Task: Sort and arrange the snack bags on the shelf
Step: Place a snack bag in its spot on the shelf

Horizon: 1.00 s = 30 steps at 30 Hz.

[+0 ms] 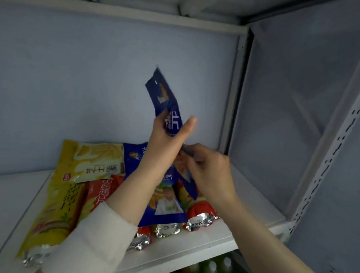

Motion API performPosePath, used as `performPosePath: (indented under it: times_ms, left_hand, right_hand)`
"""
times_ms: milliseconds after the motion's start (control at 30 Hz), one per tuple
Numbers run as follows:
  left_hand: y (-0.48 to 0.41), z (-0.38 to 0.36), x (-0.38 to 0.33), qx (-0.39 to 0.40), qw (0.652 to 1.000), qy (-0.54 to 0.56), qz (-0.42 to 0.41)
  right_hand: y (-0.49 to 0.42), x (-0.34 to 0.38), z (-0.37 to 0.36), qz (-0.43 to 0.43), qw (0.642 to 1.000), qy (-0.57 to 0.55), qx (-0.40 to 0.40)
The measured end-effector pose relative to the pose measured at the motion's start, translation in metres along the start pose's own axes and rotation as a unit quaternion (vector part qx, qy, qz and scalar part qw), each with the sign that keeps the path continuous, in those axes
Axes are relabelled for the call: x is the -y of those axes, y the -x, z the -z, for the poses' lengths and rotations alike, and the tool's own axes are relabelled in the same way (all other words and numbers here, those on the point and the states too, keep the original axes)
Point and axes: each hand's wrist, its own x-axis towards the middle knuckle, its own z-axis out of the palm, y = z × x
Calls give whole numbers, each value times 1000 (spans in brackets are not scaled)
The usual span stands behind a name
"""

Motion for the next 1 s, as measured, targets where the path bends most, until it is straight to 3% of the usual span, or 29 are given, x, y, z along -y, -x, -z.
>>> performPosePath:
  times_ms: [100, 167, 300, 367, 467, 567, 667, 767, 867, 1000]
  left_hand:
    - [-10, 20, -3, -59, 997, 43, 31]
    - [-14, 36, 1, -82, 996, 35, 27]
    - [-15, 74, 5, -116, 986, 109, 43]
    - [-11, 89, 5, -109, 983, 137, 47]
    - [-7, 103, 4, -126, 984, 127, 28]
    - [0, 117, 3, -192, 975, 110, 4]
    - [17, 128, 0, -206, 978, -15, 8]
    - [32, 134, -13, -116, 992, 12, 55]
    - [33, 169, -20, -154, 984, 32, 79]
    - [40, 248, -12, -223, 969, 65, 78]
  right_hand:
    - [3, 8, -7, 23, 997, -26, 75]
    - [3, 9, -7, -6, 987, -73, 142]
    - [-3, 1, -5, -103, 985, -109, 89]
    - [-7, 0, -5, -172, 958, -195, 122]
    - [-9, 6, -16, -230, 886, -326, 237]
    - [-17, 16, -33, -251, 874, -360, 207]
    - [-25, 31, -59, -200, 938, -249, 135]
    - [-22, 60, -91, -64, 976, -125, 163]
    - [-11, 101, -117, 35, 955, -104, 276]
    - [-5, 152, -147, 72, 921, -131, 359]
